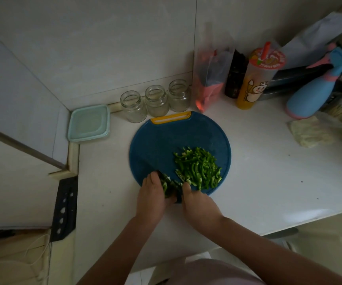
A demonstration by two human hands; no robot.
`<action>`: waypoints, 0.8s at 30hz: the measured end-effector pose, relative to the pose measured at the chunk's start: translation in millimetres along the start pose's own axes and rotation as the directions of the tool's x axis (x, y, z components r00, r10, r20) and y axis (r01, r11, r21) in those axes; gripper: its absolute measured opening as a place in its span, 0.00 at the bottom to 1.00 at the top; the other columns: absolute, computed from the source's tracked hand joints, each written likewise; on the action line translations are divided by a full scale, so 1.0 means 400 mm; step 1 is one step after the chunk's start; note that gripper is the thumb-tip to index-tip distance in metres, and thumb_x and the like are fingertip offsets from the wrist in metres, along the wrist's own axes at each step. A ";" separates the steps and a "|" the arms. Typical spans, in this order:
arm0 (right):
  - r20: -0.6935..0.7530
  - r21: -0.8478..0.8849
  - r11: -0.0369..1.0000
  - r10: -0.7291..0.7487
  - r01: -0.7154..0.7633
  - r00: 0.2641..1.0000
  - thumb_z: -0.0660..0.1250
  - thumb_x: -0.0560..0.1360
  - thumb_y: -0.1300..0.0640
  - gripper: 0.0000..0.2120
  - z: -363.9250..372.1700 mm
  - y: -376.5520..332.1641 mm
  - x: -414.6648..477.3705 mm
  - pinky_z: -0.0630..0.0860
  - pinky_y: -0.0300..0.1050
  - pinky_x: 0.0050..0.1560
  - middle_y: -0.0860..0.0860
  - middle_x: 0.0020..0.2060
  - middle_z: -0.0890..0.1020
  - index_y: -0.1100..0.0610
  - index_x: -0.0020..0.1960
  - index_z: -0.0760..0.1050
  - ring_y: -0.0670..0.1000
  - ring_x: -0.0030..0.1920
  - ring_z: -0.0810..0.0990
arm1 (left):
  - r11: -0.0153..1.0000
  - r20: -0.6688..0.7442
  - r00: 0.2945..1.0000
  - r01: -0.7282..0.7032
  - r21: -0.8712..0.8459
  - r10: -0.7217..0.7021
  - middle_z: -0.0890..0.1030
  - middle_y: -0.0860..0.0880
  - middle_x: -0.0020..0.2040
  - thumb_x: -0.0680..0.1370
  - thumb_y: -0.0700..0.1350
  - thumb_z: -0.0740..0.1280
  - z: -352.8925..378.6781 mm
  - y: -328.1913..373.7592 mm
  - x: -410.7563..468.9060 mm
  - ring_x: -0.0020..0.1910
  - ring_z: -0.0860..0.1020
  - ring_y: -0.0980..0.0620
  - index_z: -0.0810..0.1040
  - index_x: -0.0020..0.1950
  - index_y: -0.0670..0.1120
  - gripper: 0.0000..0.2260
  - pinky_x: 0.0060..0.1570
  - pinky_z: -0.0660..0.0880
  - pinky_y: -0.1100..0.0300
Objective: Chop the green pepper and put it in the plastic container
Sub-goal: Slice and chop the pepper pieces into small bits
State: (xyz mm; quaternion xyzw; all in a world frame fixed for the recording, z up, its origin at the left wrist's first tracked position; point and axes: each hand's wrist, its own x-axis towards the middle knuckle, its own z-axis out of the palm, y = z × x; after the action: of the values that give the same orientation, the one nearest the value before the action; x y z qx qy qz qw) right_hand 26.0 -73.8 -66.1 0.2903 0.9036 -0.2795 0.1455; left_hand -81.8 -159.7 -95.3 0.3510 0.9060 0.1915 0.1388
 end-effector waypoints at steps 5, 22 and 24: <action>0.046 0.029 1.000 -0.002 0.001 0.999 0.53 0.78 0.63 0.15 -0.003 -0.001 0.012 0.68 0.47 0.38 0.60 0.48 0.79 0.63 0.65 0.60 0.61 0.48 0.79 | 1.000 0.000 1.000 -0.002 0.012 0.002 0.74 0.43 0.54 0.63 0.51 0.78 0.000 -0.002 0.003 0.54 0.73 0.44 0.68 0.58 0.38 0.32 0.48 0.70 0.56; 0.043 0.259 0.959 0.111 -0.118 0.993 0.56 0.79 0.61 0.12 -0.028 -0.055 0.088 0.74 0.49 0.45 0.63 0.52 0.79 0.65 0.60 0.65 0.63 0.52 0.79 | 0.999 0.007 0.999 -0.051 -0.007 0.051 0.72 0.42 0.60 0.73 0.39 0.69 0.009 -0.024 0.010 0.61 0.71 0.45 0.65 0.68 0.40 0.26 0.56 0.71 0.56; 0.030 0.329 0.938 0.107 -0.111 0.994 0.55 0.80 0.60 0.10 -0.034 -0.033 0.085 0.73 0.48 0.42 0.64 0.50 0.79 0.66 0.58 0.66 0.62 0.49 0.80 | 0.997 0.012 0.997 -0.073 -0.012 0.073 0.73 0.41 0.57 0.67 0.42 0.76 0.014 -0.031 0.004 0.58 0.73 0.43 0.67 0.66 0.38 0.31 0.54 0.72 0.55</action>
State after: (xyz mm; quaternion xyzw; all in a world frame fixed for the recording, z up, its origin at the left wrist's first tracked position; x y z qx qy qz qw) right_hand -10.4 -59.6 -64.0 0.3587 0.8256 -0.4200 0.1155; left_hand -88.1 -165.5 -105.8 0.3841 0.8906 0.1995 0.1395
